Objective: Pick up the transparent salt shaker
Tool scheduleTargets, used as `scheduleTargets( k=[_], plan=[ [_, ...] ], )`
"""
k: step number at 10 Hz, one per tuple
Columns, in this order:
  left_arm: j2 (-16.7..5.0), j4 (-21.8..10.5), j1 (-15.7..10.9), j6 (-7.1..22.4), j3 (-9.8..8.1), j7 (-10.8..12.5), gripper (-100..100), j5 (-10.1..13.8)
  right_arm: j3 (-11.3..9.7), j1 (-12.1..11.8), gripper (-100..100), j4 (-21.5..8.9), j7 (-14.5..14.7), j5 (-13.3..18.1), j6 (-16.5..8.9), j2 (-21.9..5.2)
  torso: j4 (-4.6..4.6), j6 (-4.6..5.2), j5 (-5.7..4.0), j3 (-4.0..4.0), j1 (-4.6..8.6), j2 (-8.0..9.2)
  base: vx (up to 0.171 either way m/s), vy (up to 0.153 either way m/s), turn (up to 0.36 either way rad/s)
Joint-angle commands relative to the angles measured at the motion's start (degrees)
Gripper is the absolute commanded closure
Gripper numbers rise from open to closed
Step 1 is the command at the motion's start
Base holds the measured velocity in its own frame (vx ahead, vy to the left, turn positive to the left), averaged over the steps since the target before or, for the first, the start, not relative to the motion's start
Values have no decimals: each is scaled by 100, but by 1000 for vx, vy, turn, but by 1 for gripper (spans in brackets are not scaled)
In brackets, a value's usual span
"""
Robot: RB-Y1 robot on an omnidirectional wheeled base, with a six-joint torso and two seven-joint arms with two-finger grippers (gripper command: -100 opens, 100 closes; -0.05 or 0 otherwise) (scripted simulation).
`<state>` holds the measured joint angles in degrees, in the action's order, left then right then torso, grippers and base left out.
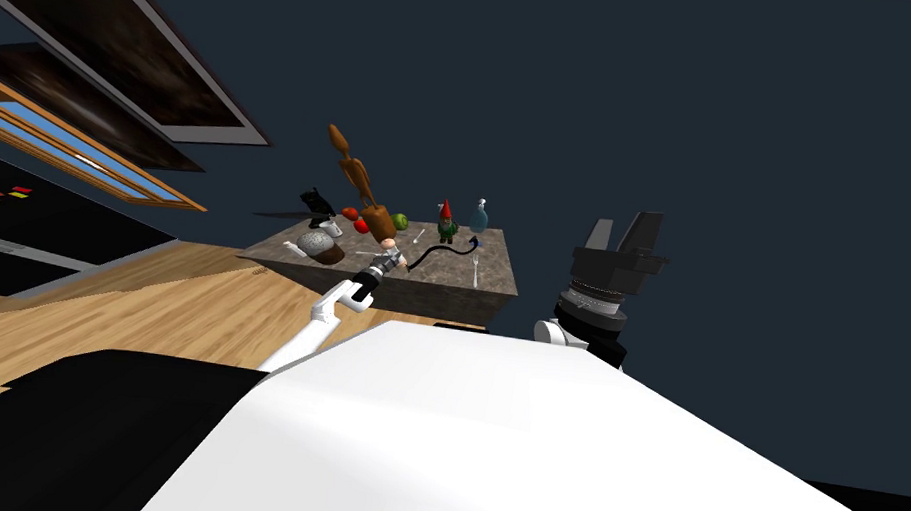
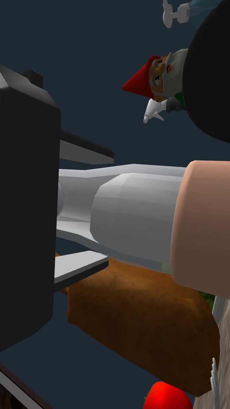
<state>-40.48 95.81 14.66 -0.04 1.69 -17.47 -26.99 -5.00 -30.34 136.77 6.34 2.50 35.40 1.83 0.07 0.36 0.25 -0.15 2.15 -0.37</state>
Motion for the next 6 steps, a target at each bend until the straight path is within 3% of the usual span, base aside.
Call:
scheduleTargets(
  k=[1,2,4,6],
  plan=[
    [-1,1,-1,-1,0,-1,100,-1,0,0,0,0,0,0,0,0,0,0,0,0,0,0,0,0,0],
    [-1,1,-1,-1,0,-1,100,-1,0,0,0,0,0,0,0,0,0,0,-1,0,1,1,0,0,0],
    [-343,303,107,190,-15,216,100,189,0,0,0,0,0,0,0,0,4,-1,-4,4,1,3,0,0,0],
    [-514,454,161,285,-23,324,100,283,0,0,0,0,0,0,0,0,5,0,-1,5,3,6,0,0,0]
  ],
)
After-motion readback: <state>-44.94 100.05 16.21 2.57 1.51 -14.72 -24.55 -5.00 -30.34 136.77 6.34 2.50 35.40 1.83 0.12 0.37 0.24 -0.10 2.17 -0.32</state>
